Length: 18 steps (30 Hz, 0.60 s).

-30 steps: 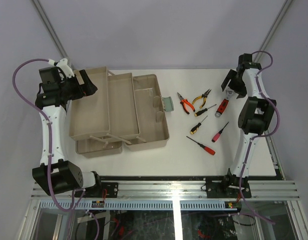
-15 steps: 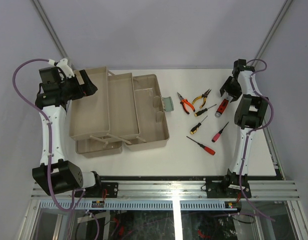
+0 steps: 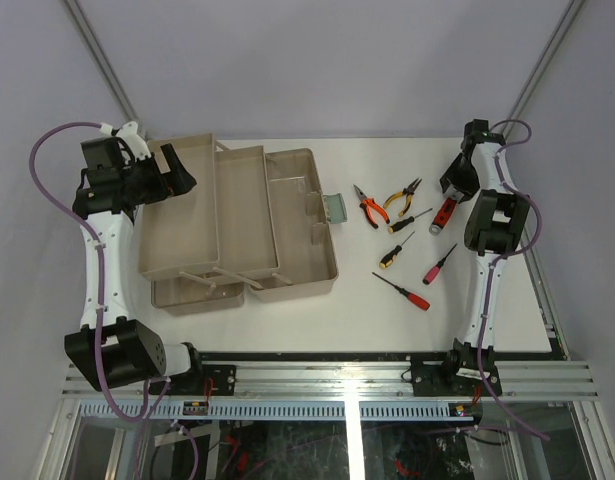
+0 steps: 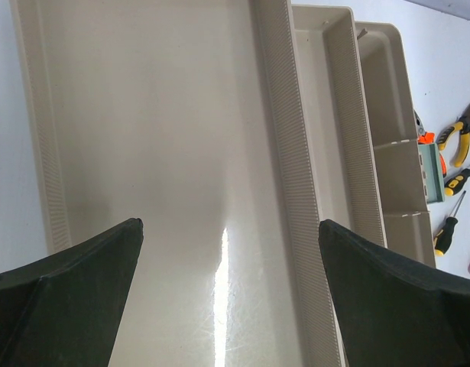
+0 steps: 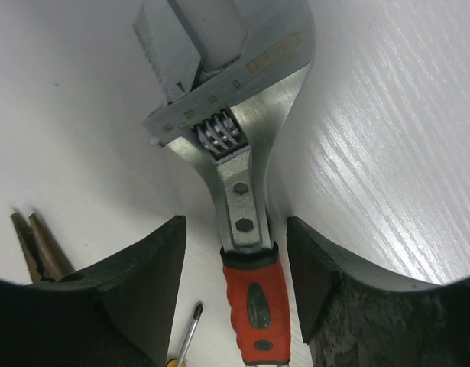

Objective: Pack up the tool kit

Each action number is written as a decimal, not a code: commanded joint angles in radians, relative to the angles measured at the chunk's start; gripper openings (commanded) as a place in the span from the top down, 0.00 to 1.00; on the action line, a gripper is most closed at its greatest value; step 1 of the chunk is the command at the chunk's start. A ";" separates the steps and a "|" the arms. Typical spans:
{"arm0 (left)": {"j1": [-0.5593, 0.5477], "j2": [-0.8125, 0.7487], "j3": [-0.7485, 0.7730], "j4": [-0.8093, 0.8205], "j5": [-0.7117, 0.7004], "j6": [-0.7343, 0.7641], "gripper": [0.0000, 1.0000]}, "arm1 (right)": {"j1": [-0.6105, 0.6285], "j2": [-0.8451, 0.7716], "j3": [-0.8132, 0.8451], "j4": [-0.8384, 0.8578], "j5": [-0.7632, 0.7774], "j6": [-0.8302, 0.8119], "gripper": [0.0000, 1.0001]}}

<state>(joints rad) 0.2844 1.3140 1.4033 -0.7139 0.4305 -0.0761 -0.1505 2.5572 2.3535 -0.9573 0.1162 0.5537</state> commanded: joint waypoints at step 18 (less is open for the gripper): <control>0.004 -0.018 -0.034 -0.010 0.026 0.021 0.03 | -0.014 -0.088 -0.250 -0.040 -0.039 -0.099 0.83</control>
<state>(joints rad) 0.2844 1.3136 1.3853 -0.7155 0.4397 -0.0715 -0.1623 2.4897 2.2024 -0.8833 0.0937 0.5224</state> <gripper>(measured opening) 0.968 0.318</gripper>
